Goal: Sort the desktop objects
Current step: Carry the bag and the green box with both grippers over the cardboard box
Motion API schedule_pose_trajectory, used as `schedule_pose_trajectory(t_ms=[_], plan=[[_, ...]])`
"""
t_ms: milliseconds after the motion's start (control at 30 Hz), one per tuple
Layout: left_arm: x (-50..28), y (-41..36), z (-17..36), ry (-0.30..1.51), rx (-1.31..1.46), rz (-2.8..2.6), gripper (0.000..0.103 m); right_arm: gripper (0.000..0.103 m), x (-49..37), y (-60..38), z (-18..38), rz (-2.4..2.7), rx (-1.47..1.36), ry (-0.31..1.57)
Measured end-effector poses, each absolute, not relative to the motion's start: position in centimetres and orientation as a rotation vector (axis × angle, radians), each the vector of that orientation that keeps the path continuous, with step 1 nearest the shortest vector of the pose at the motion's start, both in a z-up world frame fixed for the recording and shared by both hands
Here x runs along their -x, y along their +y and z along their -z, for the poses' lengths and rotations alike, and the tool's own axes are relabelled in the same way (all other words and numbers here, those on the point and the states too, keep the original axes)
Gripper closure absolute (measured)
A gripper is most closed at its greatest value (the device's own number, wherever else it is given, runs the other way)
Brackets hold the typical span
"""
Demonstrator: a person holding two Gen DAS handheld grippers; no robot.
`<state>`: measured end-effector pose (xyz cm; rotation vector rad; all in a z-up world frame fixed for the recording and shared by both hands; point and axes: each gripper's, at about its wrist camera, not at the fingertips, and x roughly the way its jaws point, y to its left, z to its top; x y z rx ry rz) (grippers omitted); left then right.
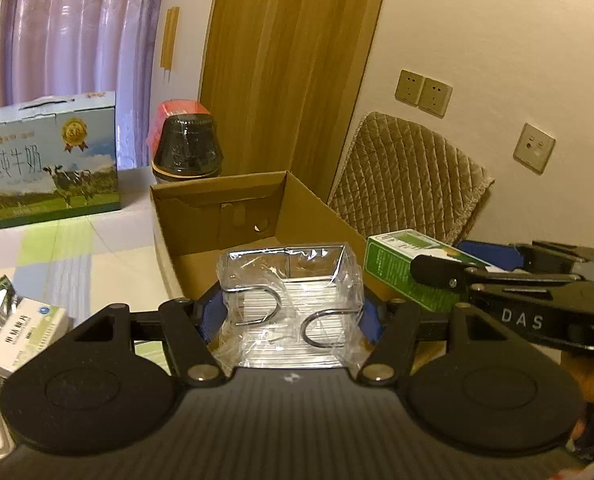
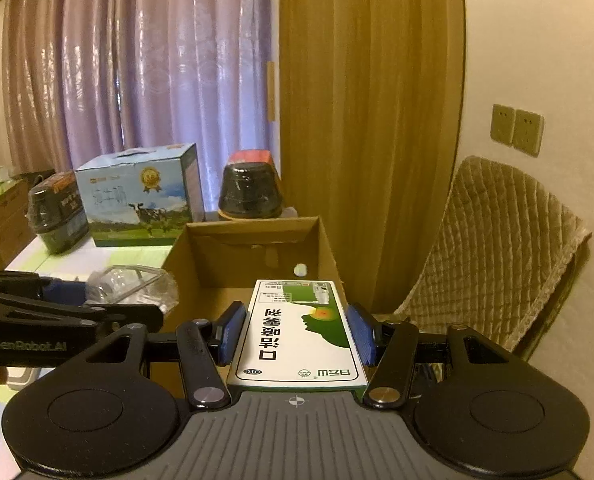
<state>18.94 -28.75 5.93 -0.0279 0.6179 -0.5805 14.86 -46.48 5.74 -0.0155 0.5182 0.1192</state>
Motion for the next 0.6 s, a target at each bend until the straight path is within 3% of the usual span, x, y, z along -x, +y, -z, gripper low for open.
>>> schedule_pose_trajectory(t_ms=[367,433,467,500,600], plan=[[-20.2,-30.4,-4.6,0.617,-0.020,0.589,0.041,0.050,-16.8,-47.3,-4.5,-0.102,-0.022,0.537],[-20.3,-30.5,-4.2,0.620,-0.025,0.580,0.036,0.050,-16.9,-47.3,-4.5,-0.100,-0.023,0.539],[-20.3,-30.4,-4.1,0.617,-0.023,0.574,0.027,0.050,-16.9,-47.4,-4.5,-0.099,-0.024,0.541],[-20.3,-30.3,-4.1,0.613,-0.018,0.568,0.024,0.050,-16.9,-47.4,-4.4,-0.098,-0.026,0.543],[-20.4,-29.6,-3.9,0.609,-0.005,0.548,0.024,0.050,-16.9,-47.7,-4.4,-0.094,-0.039,0.542]])
